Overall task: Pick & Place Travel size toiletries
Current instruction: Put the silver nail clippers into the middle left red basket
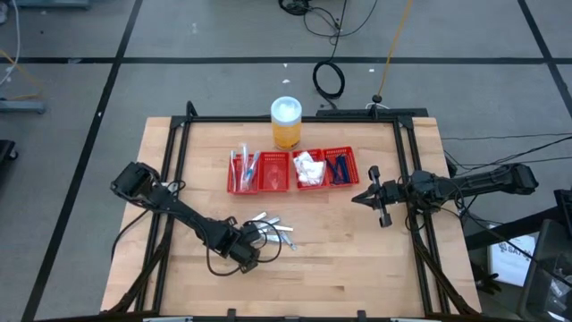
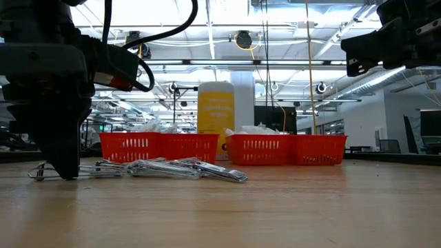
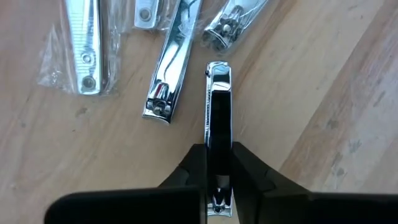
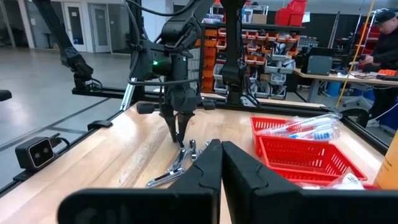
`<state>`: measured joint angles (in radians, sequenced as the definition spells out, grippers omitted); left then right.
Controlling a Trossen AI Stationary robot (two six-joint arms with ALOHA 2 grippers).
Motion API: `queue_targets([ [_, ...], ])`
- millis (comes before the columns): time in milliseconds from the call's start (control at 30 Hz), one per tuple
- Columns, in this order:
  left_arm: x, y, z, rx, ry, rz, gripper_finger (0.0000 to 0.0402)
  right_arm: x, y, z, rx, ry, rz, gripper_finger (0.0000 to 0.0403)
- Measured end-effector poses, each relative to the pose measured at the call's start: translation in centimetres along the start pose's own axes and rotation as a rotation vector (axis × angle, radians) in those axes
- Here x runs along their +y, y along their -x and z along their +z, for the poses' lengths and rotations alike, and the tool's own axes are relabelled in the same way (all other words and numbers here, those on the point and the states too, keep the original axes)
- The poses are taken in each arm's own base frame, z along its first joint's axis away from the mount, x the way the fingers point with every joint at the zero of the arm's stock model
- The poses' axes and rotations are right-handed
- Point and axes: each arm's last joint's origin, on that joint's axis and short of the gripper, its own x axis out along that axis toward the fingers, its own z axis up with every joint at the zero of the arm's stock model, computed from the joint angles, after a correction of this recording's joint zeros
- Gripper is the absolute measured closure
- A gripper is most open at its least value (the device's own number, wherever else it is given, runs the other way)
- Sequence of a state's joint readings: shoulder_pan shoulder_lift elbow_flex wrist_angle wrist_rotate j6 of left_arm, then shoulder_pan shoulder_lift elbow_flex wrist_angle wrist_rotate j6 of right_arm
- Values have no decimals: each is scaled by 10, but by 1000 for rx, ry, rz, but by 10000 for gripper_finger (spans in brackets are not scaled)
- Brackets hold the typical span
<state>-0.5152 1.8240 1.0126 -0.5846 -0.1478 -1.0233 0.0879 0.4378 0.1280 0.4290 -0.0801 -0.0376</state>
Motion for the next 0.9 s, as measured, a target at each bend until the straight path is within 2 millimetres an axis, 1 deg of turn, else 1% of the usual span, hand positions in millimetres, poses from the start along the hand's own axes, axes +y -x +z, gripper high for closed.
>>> queue_targets([
  [100,-1,2,0,-5,0,-11,377,0,0,0,4,-19,0,403],
  [267,-5,12,0,-55,-13,-29,358,0,0,-2,21,-28,0,403],
  [400,-12,32,5,-146,-47,-69,376,0,0,-2,24,-38,0,403],
  [500,-13,42,10,-216,-53,-81,377,0,0,-4,28,-40,0,403],
  [600,-15,55,20,-325,-41,-109,377,0,0,-3,25,-39,0,403],
  [700,-11,66,35,-422,37,-143,366,0,0,-3,23,-38,0,403],
  [800,0,70,53,-461,141,-158,362,0,0,-3,20,-38,-1,403],
  [900,15,71,72,-478,194,-152,376,0,0,-3,17,-44,-1,403],
])
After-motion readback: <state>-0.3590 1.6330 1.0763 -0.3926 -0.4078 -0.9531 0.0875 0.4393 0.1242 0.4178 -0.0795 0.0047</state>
